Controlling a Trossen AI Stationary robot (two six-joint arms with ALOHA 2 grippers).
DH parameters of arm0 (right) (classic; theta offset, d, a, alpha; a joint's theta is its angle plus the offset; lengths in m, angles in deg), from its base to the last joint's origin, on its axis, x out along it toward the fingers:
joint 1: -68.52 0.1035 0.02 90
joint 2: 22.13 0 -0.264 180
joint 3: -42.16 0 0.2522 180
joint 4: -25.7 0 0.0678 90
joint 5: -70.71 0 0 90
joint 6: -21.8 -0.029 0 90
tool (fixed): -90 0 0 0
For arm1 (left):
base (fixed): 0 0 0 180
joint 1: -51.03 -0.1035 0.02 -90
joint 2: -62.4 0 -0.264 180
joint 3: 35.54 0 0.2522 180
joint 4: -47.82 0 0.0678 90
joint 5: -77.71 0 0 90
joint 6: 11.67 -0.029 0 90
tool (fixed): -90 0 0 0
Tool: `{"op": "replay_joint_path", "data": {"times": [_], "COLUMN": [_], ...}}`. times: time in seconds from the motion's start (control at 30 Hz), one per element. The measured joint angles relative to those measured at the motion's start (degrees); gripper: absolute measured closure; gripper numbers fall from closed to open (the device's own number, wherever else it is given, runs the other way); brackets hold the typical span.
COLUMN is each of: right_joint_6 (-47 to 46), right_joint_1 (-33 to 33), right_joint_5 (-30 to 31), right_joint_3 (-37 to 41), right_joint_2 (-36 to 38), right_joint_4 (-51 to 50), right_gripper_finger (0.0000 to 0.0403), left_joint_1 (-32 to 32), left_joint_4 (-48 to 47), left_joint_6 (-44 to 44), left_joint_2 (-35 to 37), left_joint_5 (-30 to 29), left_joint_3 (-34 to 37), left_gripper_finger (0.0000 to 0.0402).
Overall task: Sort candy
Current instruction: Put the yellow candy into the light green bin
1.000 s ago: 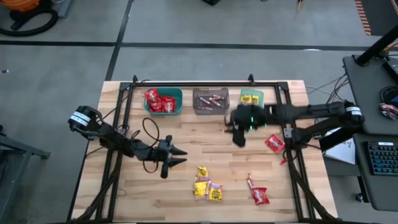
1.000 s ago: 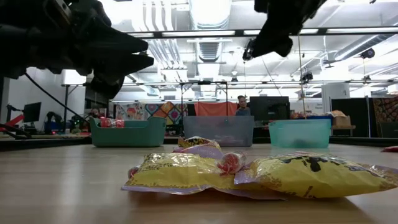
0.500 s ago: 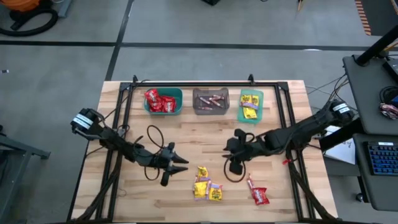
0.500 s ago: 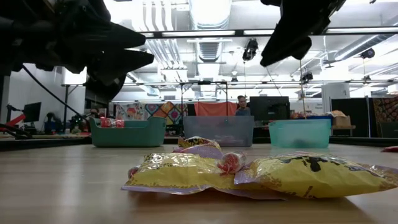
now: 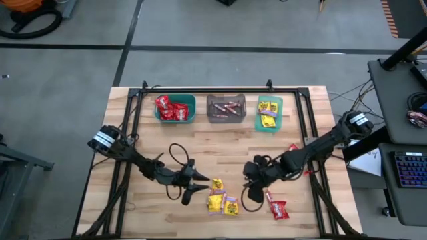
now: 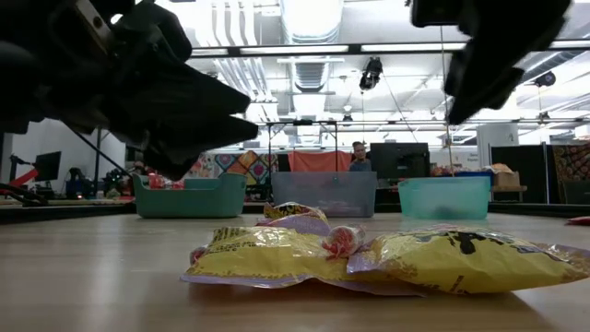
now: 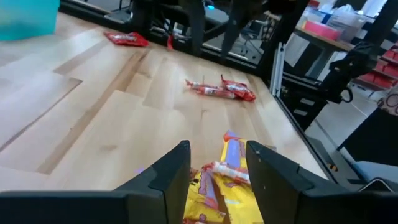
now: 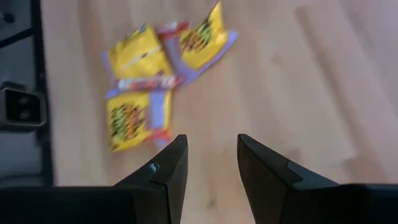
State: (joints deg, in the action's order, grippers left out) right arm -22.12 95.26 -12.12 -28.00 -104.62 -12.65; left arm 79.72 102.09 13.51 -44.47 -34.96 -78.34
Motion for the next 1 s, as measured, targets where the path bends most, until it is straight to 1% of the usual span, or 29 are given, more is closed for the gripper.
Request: {"op": "replay_joint_path", "data": {"times": [0.23, 0.37, 0.47, 0.7, 0.9, 1.0], "right_joint_6": [-9.11, -9.53, -9.16, -6.52, -6.06, -5.73], "right_joint_1": [3.69, 5.16, 5.35, 5.36, 5.36, 5.36], "right_joint_5": [-1.09, -1.16, -0.63, 3.14, 3.42, 3.62], "right_joint_3": [-1.51, -1.51, -1.45, -1.43, -1.41, -1.41], "right_joint_2": [0.21, 0.19, 0.17, 0.17, 0.14, 0.14], "right_joint_4": [-6.69, -6.87, -6.89, -6.84, -6.81, -6.66], "right_gripper_finger": [0.0273, 0.0273, 0.0273, 0.0273, 0.0273, 0.0273], "left_joint_1": [-0.07, -0.08, -0.07, -0.50, -0.61, -0.63], "left_joint_4": [0.02, 0.04, 0.02, 0.00, 0.11, 0.15], "left_joint_6": [0.52, 0.61, 0.41, 1.08, 2.63, 3.29], "left_joint_2": [-2.67, -4.77, -7.27, -12.74, -13.94, -14.78], "left_joint_5": [-3.47, -5.65, -6.55, -9.69, -9.86, -9.93], "left_joint_3": [-1.16, -2.41, -3.89, -7.18, -7.11, -6.94], "left_gripper_finger": [0.0216, 0.0189, 0.0178, 0.0175, 0.0176, 0.0184]}}
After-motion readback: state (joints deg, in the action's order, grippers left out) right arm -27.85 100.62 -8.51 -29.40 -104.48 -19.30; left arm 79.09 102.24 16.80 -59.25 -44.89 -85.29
